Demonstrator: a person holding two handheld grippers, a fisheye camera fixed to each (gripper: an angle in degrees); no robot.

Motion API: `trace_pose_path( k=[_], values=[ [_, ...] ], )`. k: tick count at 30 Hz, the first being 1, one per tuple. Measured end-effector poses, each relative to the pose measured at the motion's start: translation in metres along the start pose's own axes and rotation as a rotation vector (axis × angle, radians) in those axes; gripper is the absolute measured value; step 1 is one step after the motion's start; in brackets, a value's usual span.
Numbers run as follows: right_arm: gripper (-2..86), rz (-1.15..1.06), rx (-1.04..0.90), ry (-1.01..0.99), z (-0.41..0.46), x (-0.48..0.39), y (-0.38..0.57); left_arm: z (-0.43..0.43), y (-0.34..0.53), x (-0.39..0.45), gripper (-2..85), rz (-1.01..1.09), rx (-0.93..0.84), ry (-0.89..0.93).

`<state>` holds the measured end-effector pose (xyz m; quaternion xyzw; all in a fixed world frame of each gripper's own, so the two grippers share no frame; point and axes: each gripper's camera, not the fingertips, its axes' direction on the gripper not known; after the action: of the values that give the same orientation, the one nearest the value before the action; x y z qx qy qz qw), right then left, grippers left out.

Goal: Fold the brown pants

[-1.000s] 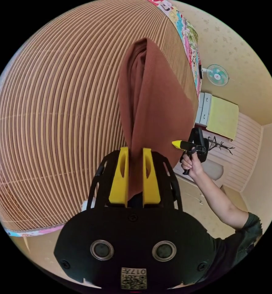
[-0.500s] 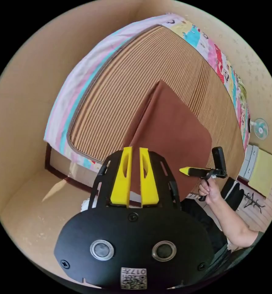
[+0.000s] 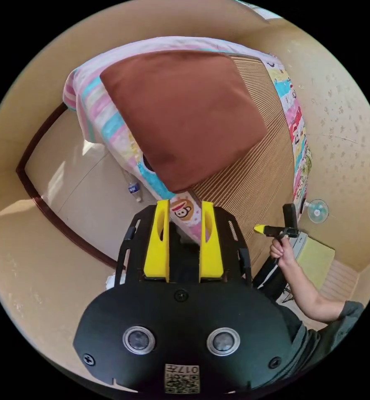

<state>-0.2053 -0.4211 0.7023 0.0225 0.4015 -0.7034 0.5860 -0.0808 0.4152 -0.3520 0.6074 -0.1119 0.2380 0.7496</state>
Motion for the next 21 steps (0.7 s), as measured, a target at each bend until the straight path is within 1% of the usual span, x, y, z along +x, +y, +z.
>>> trace_pose_path(
  k=[2,4,5,6,7,8,9,11,12,14,15,17,19,20,21],
  values=[
    [0.7,0.100,0.101,0.013,-0.040,0.025,0.074,-0.003,-0.006,0.009,11.3,0.022,0.076,0.103],
    [0.5,0.157,0.181,0.020,-0.065,0.031,0.127,-0.002,-0.024,0.018,10.9,0.044,0.089,0.115],
    [0.5,0.180,0.234,0.024,-0.077,0.029,0.159,0.003,-0.041,0.020,9.7,0.035,0.051,0.048],
    [0.4,0.188,0.262,0.025,-0.082,0.028,0.174,0.011,-0.058,0.016,7.6,0.006,-0.006,-0.060],
    [0.4,0.202,0.317,0.029,-0.090,0.024,0.201,0.014,-0.066,0.012,5.7,-0.013,-0.034,-0.120],
    [0.4,0.226,0.376,0.029,-0.094,0.020,0.227,0.021,-0.080,0.001,1.9,-0.041,-0.078,-0.216],
    [0.4,0.239,0.407,0.021,-0.094,0.018,0.238,0.028,-0.091,-0.010,1.1,-0.036,-0.119,-0.248],
    [0.4,0.248,0.549,-0.081,-0.088,0.009,0.275,0.030,-0.102,-0.026,0.4,-0.047,-0.148,-0.186],
    [0.4,0.237,0.584,-0.120,-0.085,0.006,0.282,0.028,-0.106,-0.032,0.2,-0.099,-0.145,-0.146],
    [0.4,0.176,0.721,-0.272,-0.063,-0.011,0.308,0.027,-0.106,-0.035,0.2,-0.174,-0.126,-0.118],
    [0.4,0.167,0.752,-0.305,-0.056,-0.015,0.313,0.027,-0.103,-0.032,0.3,-0.181,-0.108,-0.112],
    [0.4,0.154,0.857,-0.409,-0.029,-0.037,0.335,0.027,-0.096,-0.023,1.2,-0.161,-0.097,-0.159],
    [0.4,0.169,0.894,-0.432,-0.011,-0.058,0.350,0.032,-0.085,-0.011,1.6,-0.127,-0.113,-0.250],
    [0.4,0.194,0.891,-0.407,-0.003,-0.073,0.359,0.045,-0.075,-0.005,1.5,-0.108,-0.191,-0.305],
    [0.4,0.208,0.884,-0.384,0.000,-0.081,0.363,0.068,-0.065,0.000,1.2,-0.062,-0.330,-0.329]
  ],
)
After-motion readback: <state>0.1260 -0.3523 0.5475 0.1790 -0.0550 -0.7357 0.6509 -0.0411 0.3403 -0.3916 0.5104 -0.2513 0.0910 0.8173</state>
